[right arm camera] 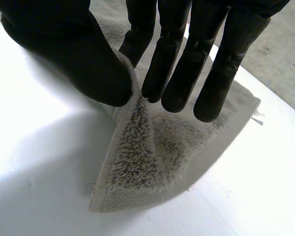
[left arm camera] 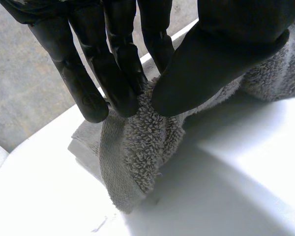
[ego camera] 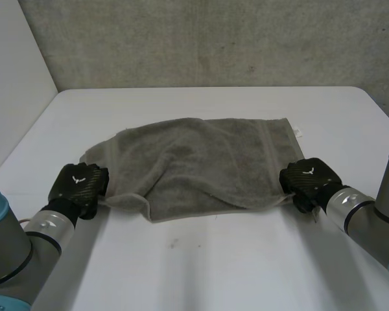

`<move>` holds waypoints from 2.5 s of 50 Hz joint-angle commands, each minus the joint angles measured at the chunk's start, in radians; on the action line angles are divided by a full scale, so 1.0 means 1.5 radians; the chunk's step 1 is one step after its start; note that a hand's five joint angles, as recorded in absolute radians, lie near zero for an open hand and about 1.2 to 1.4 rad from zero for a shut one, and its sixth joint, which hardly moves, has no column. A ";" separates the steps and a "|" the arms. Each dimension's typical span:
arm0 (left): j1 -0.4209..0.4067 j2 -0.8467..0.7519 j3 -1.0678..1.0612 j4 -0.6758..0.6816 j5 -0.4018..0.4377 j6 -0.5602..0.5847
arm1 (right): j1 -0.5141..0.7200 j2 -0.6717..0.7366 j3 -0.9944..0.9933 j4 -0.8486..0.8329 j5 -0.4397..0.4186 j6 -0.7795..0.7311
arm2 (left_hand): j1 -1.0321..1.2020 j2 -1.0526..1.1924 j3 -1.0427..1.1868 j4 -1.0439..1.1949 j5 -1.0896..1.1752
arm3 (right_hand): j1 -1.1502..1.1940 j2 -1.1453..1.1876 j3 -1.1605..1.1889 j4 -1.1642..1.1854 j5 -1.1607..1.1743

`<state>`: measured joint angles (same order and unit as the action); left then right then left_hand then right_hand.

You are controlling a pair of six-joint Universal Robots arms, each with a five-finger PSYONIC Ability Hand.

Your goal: Fold the towel.

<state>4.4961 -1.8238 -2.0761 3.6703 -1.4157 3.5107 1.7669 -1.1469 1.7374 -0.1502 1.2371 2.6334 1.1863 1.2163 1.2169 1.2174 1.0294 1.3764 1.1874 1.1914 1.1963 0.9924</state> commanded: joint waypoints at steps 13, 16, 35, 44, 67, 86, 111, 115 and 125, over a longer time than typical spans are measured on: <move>0.071 0.016 0.011 0.015 -0.007 0.001 | -0.078 0.028 -0.019 0.004 0.011 0.131 | 0.140 0.120 0.120 0.119 0.128 | -0.426 -0.300 -0.303 -0.306 -0.287; 0.073 0.016 0.011 0.015 -0.007 0.001 | -0.079 0.033 -0.025 0.018 0.010 0.156 | 0.140 0.120 0.120 0.119 0.128 | -0.417 -0.291 -0.293 -0.297 -0.277; 0.067 0.016 0.001 0.012 -0.008 0.002 | -0.080 -0.027 -0.030 0.059 -0.006 0.165 | 0.140 0.120 0.120 0.119 0.128 | 0.013 0.139 0.137 0.133 0.153; 0.070 0.071 -0.006 0.003 -0.010 0.003 | -0.090 -0.174 -0.023 0.063 -0.003 0.088 | 0.140 0.120 0.120 0.119 0.128 | 0.013 0.139 0.137 0.133 0.153; 0.064 0.272 -0.001 -0.223 -0.021 0.006 | -0.088 -0.286 -0.096 0.372 0.006 -0.175 | 0.140 0.120 0.120 0.119 0.128 | 0.013 0.139 0.137 0.133 0.153; 0.056 0.173 0.073 -0.212 -0.021 -0.035 | -0.088 -0.169 0.086 0.099 -0.104 0.150 | 0.140 0.120 0.120 0.119 0.128 | -0.692 -0.566 -0.569 -0.572 -0.553; 0.000 0.143 0.217 -0.219 -0.094 -0.119 | 0.220 0.070 -0.075 0.024 0.062 0.428 | 0.140 0.120 0.120 0.119 0.128 | -0.574 -0.448 -0.450 -0.454 -0.434; 0.002 0.142 0.214 -0.219 -0.095 -0.122 | 0.210 0.080 -0.068 0.005 0.092 0.385 | 0.140 0.120 0.120 0.119 0.128 | -0.466 -0.340 -0.343 -0.346 -0.326; 0.014 0.141 0.209 -0.215 -0.096 -0.122 | 0.092 0.041 -0.033 -0.002 0.104 0.300 | 0.140 0.120 0.120 0.119 0.128 | -0.270 -0.144 -0.147 -0.150 -0.130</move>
<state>4.5093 -1.6111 -1.7593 3.3446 -1.5600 3.3262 2.0221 -1.0357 1.6512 -0.1494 1.3927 3.1571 1.1863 1.2164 1.2169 1.2185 1.0294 0.8817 0.7660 0.7673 0.7662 0.5587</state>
